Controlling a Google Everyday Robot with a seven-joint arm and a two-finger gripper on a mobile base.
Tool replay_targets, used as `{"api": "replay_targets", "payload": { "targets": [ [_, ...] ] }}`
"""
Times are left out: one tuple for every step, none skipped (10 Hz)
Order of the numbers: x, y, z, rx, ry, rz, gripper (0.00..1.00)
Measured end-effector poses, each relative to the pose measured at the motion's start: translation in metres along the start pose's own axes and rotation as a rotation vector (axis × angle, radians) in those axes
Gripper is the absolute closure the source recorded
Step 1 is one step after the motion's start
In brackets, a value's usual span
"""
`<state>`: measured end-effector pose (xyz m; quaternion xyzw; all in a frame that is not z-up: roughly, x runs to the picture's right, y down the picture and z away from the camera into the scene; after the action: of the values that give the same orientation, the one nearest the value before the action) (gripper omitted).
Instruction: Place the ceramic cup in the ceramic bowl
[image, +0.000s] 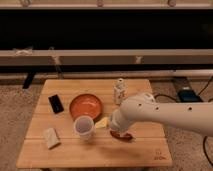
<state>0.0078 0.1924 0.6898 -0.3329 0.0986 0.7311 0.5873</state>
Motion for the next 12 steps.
{"api": "replay_targets", "payload": {
  "targets": [
    [-0.004,0.006,0.000,0.014,-0.003,-0.023,0.20],
    [-0.013,0.020,0.001,0.043,-0.009,-0.075,0.20],
    [-0.021,0.025,0.001,0.067,-0.016,-0.097,0.20],
    [-0.027,0.031,0.003,0.088,-0.018,-0.114,0.20],
    [-0.030,0.040,0.007,0.119,-0.017,-0.140,0.20],
    [-0.034,0.044,0.015,0.182,-0.026,-0.161,0.20],
    [-0.034,0.050,0.022,0.220,-0.036,-0.179,0.20],
    [-0.033,0.055,0.028,0.252,-0.048,-0.200,0.20],
    [-0.036,0.053,0.039,0.311,-0.064,-0.212,0.20],
    [-0.038,0.058,0.049,0.340,-0.067,-0.226,0.20],
    [-0.040,0.056,0.052,0.352,-0.069,-0.222,0.20],
    [-0.041,0.053,0.054,0.362,-0.065,-0.219,0.22]
  ]
}}
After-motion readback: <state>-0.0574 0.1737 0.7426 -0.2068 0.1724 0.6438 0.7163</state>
